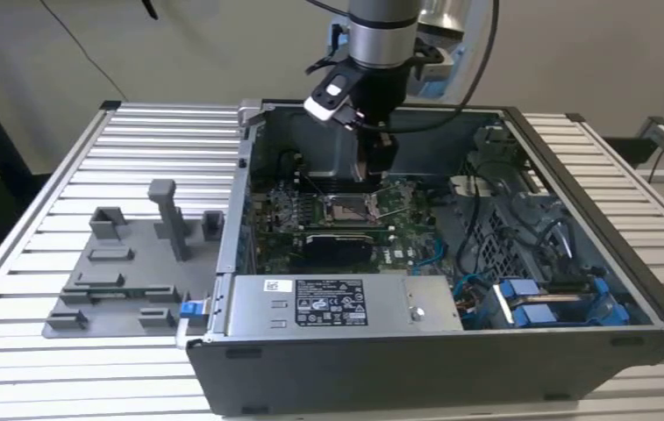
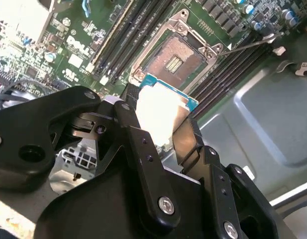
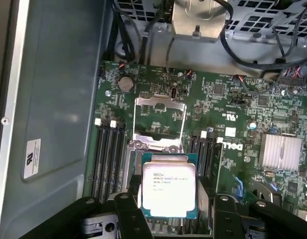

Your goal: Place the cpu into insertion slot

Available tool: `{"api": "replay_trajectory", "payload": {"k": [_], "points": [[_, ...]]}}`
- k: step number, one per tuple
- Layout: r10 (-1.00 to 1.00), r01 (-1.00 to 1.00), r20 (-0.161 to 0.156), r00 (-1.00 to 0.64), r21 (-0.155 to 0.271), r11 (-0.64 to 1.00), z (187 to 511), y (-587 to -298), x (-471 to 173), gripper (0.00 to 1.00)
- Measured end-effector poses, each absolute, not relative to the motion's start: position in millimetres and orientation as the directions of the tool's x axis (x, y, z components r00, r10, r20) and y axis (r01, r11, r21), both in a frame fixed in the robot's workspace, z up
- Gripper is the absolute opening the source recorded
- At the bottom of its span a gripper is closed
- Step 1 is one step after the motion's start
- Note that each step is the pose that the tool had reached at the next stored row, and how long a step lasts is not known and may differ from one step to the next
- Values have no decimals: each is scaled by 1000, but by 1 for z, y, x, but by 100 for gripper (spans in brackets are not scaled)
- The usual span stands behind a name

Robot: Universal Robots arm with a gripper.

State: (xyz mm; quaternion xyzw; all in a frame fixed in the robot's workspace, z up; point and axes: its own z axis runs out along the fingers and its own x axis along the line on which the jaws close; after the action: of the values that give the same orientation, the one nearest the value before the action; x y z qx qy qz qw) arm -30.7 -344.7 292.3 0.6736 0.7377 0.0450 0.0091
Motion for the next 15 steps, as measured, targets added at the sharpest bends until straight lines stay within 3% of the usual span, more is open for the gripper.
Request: {"api": "replay_trajectory", "payload": {"k": [15], "points": [[996,994,47,-77,79,73,289,-338,-31,54]]}}
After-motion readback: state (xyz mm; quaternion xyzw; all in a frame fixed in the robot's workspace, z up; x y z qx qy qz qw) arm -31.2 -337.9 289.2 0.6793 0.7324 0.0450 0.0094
